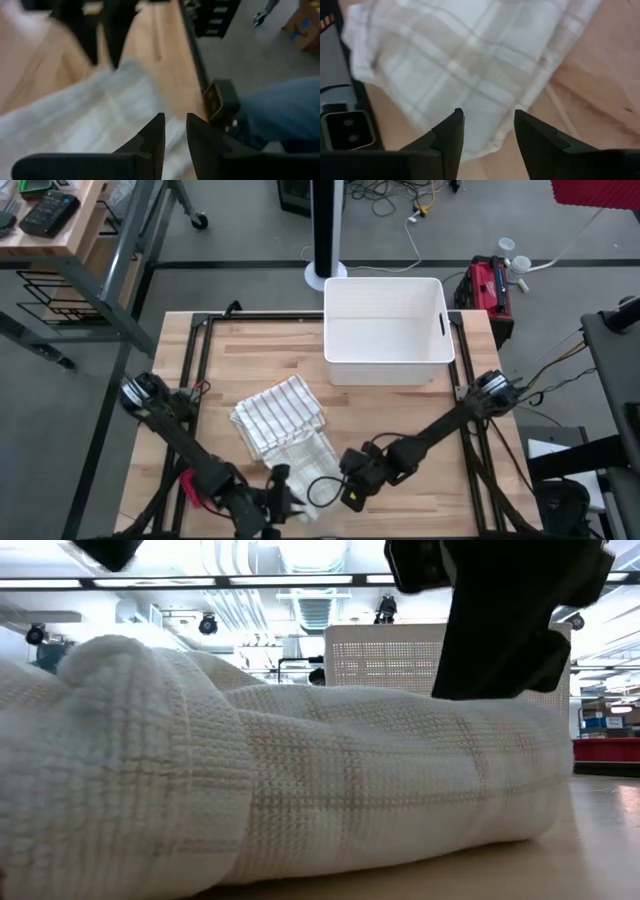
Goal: Fold towel
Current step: Fold the light gray patterned towel
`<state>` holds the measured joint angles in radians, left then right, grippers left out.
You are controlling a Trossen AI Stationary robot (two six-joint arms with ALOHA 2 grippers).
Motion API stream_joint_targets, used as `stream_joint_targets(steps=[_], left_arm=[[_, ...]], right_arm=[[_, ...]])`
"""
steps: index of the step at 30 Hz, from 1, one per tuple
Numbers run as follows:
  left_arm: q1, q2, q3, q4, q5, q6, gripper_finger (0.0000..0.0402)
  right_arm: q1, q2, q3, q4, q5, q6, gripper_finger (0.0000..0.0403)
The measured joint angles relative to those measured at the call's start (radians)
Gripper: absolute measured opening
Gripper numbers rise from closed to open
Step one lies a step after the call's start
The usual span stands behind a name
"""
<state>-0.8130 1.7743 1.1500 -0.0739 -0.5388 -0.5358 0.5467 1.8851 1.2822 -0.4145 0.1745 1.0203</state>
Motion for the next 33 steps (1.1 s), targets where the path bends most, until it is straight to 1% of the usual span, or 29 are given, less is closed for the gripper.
stream_joint_targets(steps=[2,3,6,9,12,14,17,19,21,24,29,33], left_arm=[[0.013,0.031,0.0,0.073,0.009,0.074,0.0068],[0.018,0.046,0.003,0.084,0.021,0.113,0.0069],[0.032,0.094,0.033,0.063,0.054,0.247,0.0076],[0.044,0.126,0.08,0.005,0.055,0.341,0.0087],[0.057,0.152,0.139,-0.087,0.065,0.396,0.0102],[0.069,0.172,0.18,-0.141,0.122,0.421,0.0113],[0.093,0.201,0.242,-0.211,0.235,0.439,0.0129],[0.106,0.226,0.278,-0.256,0.283,0.442,0.0135],[0.118,0.248,0.302,-0.299,0.296,0.449,0.0136],[0.131,0.265,0.329,-0.313,0.301,0.449,0.013],[0.149,0.295,0.339,-0.32,0.389,0.408,0.0115],[0.15,0.302,0.343,-0.316,0.412,0.4,0.0108]], right_arm=[[-0.007,0.0,-0.011,0.001,-0.005,0.002,0.0167],[-0.012,0.0,-0.016,0.0,-0.016,0.001,0.0166],[-0.024,0.0,-0.029,0.002,-0.04,-0.002,0.0163],[-0.034,0.0,-0.036,0.002,-0.054,-0.016,0.0159],[-0.036,0.0,-0.037,0.008,-0.055,-0.024,0.0158],[-0.037,0.0,-0.037,0.008,-0.055,-0.026,0.016],[-0.037,0.0,-0.037,0.009,-0.055,-0.025,0.0162],[-0.037,0.0,-0.037,0.009,-0.055,-0.025,0.0162],[-0.037,0.0,-0.037,0.009,-0.055,-0.025,0.016],[-0.037,0.0,-0.037,0.009,-0.055,-0.025,0.0158],[-0.039,0.0,-0.037,0.008,-0.055,-0.025,0.0158],[-0.041,0.0,-0.04,0.009,-0.055,-0.021,0.0153]])
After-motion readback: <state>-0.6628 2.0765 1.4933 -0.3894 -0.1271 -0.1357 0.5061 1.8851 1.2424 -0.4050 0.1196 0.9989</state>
